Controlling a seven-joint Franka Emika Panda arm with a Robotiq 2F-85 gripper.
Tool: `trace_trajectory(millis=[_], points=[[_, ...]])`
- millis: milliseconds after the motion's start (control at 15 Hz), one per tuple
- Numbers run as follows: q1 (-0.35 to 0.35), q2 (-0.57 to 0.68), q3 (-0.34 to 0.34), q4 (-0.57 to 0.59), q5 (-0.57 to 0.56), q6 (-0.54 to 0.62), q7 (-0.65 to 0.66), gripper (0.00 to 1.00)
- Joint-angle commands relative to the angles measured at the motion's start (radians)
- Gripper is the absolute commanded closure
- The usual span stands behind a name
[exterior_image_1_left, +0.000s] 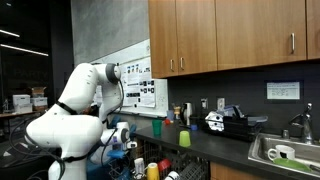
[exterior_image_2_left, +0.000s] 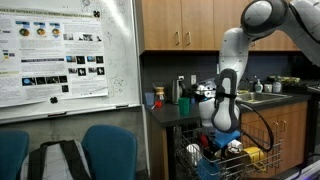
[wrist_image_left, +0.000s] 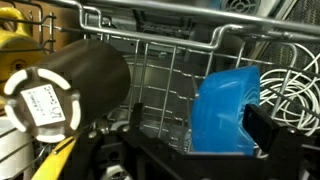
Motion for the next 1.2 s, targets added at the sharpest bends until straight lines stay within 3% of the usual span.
trace_trajectory(millis=[0, 133, 733, 1133], points=[[-0.017, 0.059, 0.023, 0.043, 0.034, 0.0, -0.039, 0.0], [-0.015, 0.064, 0.027, 0.049, 0.041, -0.006, -0.044, 0.26], [0.011, 0.037, 0.023, 0.035, 0.051, -0.026, -0.04, 0.94], [0.005, -0.006, 0.039, 0.02, 0.07, -0.099, -0.026, 0.94]])
